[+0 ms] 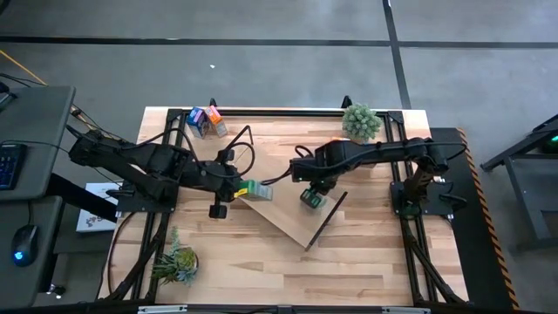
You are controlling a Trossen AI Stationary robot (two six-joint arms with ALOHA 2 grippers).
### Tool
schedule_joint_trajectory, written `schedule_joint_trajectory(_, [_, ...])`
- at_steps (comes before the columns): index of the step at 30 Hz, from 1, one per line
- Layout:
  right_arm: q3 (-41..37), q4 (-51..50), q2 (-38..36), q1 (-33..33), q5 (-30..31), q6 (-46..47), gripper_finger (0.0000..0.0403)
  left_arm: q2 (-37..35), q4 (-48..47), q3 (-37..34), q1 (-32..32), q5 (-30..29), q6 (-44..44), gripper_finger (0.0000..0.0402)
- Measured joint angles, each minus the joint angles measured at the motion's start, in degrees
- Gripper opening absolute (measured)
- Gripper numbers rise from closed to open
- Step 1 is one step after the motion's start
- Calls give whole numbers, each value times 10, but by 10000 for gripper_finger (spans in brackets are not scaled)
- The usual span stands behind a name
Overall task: Stack cereal on shelf
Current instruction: Put the top green cereal box on the shelf
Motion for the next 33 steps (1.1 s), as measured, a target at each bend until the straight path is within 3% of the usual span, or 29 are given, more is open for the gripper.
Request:
schedule_joint_trajectory(13, [0, 7, -26, -22, 19, -58, 0, 0, 6, 0, 0, 17, 0, 106])
schedule_joint_trajectory(17, [0, -49, -41, -23, 30, -59, 0, 0, 5, 0, 0, 18, 0, 106])
schedule_joint_trajectory(33, [0, -27, 0, -26, 9, -77, 0, 0, 7, 0, 0, 18, -16, 106])
